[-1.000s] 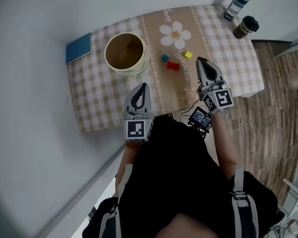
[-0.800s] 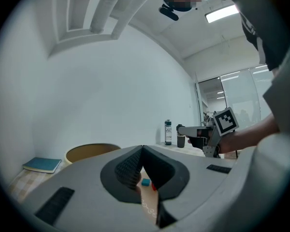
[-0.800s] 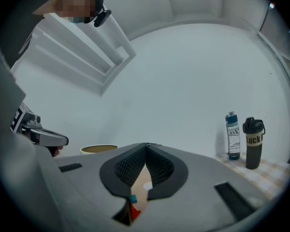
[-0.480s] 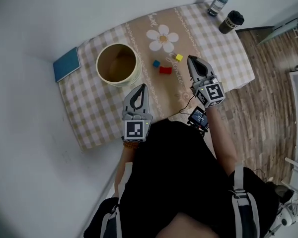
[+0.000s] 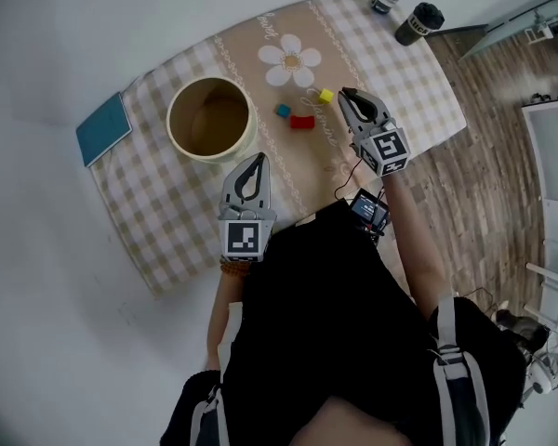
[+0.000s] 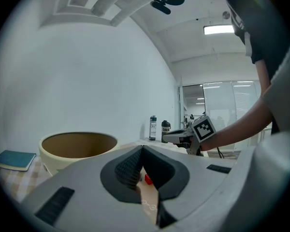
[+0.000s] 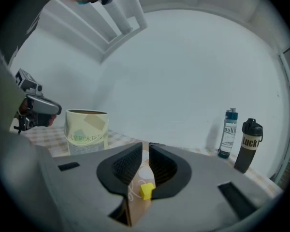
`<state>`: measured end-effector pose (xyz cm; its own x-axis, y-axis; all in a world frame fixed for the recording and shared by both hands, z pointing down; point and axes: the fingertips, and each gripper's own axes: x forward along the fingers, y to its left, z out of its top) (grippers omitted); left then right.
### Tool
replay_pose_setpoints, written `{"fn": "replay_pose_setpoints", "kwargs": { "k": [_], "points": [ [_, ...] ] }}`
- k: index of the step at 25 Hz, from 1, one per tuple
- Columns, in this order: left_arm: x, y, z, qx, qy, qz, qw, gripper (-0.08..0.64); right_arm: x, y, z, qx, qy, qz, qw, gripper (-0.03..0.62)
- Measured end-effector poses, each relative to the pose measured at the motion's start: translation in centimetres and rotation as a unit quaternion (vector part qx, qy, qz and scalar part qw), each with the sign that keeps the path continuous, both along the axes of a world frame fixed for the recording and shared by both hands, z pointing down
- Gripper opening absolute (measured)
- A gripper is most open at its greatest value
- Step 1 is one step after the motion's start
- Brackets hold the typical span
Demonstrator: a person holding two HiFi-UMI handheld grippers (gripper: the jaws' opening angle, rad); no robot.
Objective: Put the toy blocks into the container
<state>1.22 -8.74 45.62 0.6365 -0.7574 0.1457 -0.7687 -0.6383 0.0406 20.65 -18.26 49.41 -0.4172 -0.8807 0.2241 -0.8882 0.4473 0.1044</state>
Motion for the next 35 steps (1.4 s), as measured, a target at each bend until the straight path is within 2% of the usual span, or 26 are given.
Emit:
{"fn": "replay_pose_setpoints", "kwargs": {
  "k": [5,11,19,29,31,35],
  "points": [
    [0.1,-0.1,3.0,-0.009,-0.031,0.013,0.9994,-0.009,1.1,-1.9,3.4,-0.032,0.017,-0.003,0.999,0.058],
    [-0.4,0.3,4.2,-0.02,-0.024,-0.004,0.9995,-0.009,0.6,-2.1,7.4,-0.082,0.047,-0.045,0.995,0.141],
    [-2.2,0.6,4.4,-0.02,-0.027,-0.023,0.9992,-0.009,0.2,-2.9,11.5,-0.134,0.048,-0.057,0.988,0.209],
    [-3.6,1.1,4.6,-0.022,-0.026,-0.045,0.9984,-0.009,0.9,-3.1,14.2,-0.172,0.053,-0.042,0.983,0.206],
    [-3.7,1.2,4.7,-0.022,-0.025,-0.048,0.9983,-0.009,1.0,-3.1,14.1,-0.165,0.061,-0.039,0.984,0.172],
    [-3.9,1.2,4.8,-0.023,-0.025,-0.048,0.9983,-0.009,1.0,-2.9,14.5,-0.16,0.08,-0.038,0.983,0.15]
  ]
}}
